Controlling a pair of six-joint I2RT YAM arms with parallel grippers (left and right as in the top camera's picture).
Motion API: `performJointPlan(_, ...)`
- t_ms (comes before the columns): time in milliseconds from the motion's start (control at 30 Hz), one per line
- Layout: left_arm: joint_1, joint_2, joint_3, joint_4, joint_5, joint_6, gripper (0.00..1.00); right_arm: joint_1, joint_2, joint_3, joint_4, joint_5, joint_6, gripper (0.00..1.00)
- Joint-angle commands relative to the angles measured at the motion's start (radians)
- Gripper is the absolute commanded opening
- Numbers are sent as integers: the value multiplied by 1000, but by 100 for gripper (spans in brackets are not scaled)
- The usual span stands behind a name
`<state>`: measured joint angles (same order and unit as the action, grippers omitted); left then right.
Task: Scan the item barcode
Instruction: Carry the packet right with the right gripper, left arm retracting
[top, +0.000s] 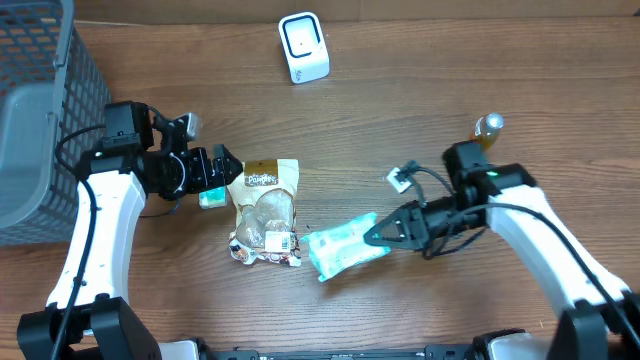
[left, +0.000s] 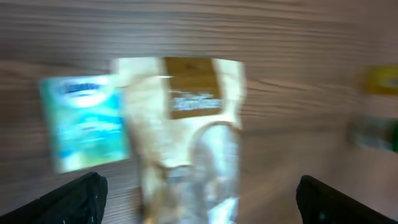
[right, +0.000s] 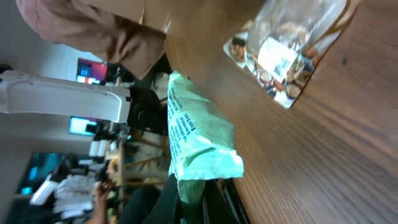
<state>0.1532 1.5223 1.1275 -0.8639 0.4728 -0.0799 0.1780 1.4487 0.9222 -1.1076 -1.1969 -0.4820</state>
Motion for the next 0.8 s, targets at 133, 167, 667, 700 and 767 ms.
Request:
performJointPlan(133, 5, -1, 22, 2, -311, -32, 99, -80, -118, 23, -58, -19, -55, 4)
performJointPlan(167, 5, -1, 22, 2, -335, -32, 99, -82, -126, 23, -69, -20, -55, 4)
performJointPlan(667, 4, -1, 22, 2, -425, -32, 100, -81, -180, 23, -434, -129, -270, 4)
performJointPlan(700, 4, -1, 22, 2, -425, -32, 100, -81, -190, 23, -448, -129, -280, 4)
performJointPlan(767, 4, -1, 22, 2, -425, -32, 100, -81, -207, 23, -451, -129, -279, 4)
